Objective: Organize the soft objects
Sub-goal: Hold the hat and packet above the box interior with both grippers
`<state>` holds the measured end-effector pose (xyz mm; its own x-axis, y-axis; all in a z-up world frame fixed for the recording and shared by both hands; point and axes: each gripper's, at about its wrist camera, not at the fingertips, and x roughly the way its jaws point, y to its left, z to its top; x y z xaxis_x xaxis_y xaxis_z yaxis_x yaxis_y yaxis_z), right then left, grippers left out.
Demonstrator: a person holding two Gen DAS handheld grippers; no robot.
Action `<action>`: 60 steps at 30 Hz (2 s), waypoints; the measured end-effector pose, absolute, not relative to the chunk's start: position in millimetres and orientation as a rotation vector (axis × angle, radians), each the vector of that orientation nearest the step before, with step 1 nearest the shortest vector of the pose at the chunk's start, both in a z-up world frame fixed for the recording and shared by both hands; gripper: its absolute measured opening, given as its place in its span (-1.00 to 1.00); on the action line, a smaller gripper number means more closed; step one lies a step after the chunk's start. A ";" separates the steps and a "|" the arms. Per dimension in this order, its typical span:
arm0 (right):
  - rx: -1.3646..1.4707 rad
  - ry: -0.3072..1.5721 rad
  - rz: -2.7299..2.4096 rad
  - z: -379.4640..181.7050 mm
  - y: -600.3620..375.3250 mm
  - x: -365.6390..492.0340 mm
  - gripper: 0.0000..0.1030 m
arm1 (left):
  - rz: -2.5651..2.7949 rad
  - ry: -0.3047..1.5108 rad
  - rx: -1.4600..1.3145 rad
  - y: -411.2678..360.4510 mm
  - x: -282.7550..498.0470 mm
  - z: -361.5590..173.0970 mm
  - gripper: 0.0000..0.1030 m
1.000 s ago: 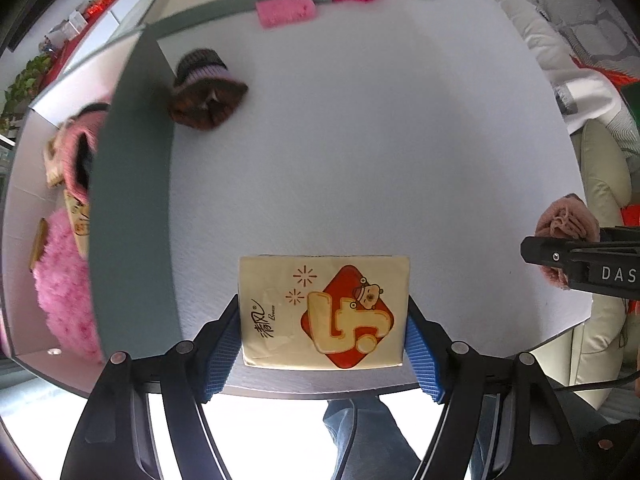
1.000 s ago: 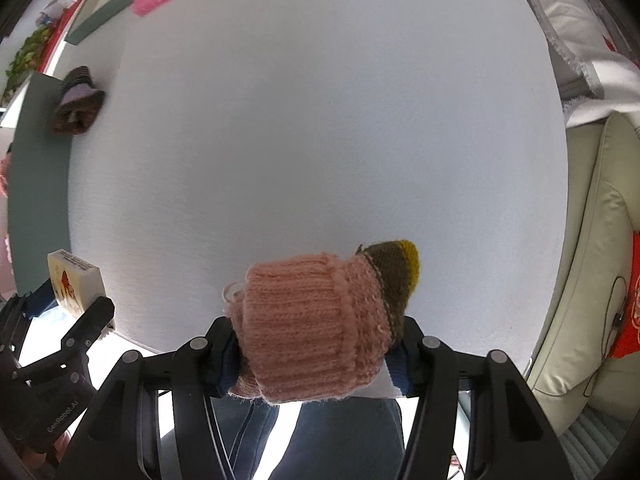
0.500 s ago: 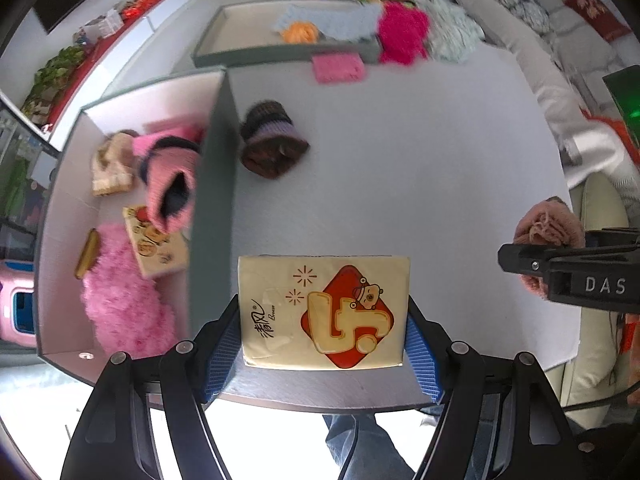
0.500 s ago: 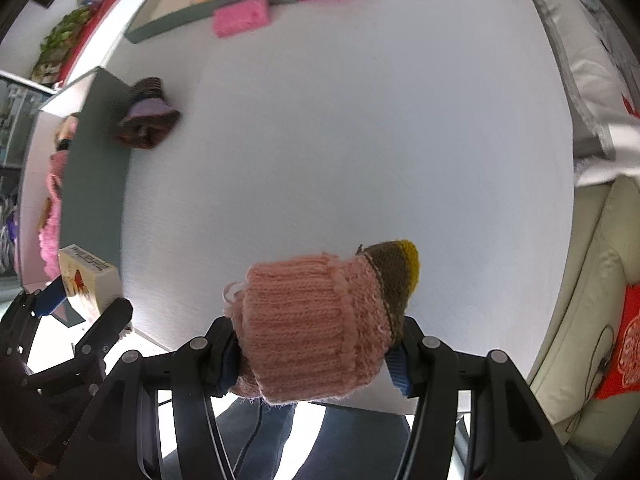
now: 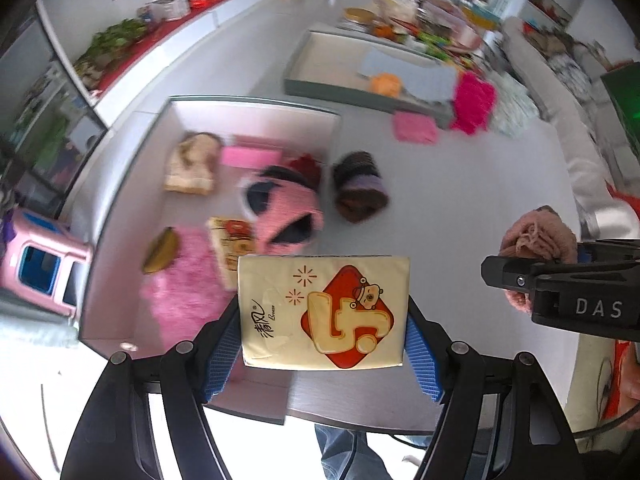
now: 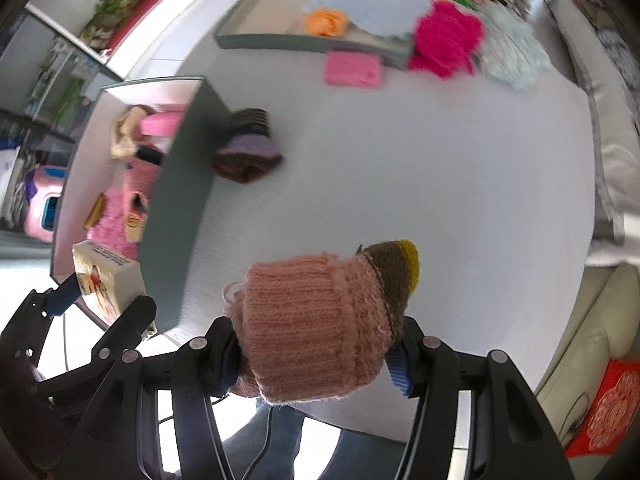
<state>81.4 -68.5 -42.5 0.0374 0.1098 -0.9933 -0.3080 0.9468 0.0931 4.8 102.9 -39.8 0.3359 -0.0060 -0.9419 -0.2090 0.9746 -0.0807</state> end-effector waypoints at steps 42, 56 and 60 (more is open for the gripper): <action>-0.377 1.452 0.611 -42.6 138.1 107.9 0.21 | 0.518 1.264 -0.418 238.0 -0.3 -71.9 0.45; -0.410 1.456 0.626 -50.9 151.0 110.0 0.22 | 0.518 1.297 -0.431 240.9 2.0 -82.0 0.45; -0.413 1.461 0.625 -53.9 152.7 110.9 0.22 | 0.517 1.300 -0.429 240.1 3.0 -82.7 0.45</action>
<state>110.9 152.7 -53.9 -0.0029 0.1401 -0.9901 -0.6191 0.7773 0.1118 3.0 240.1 -82.7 0.1839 0.1189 -0.9757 -0.5835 0.8121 -0.0110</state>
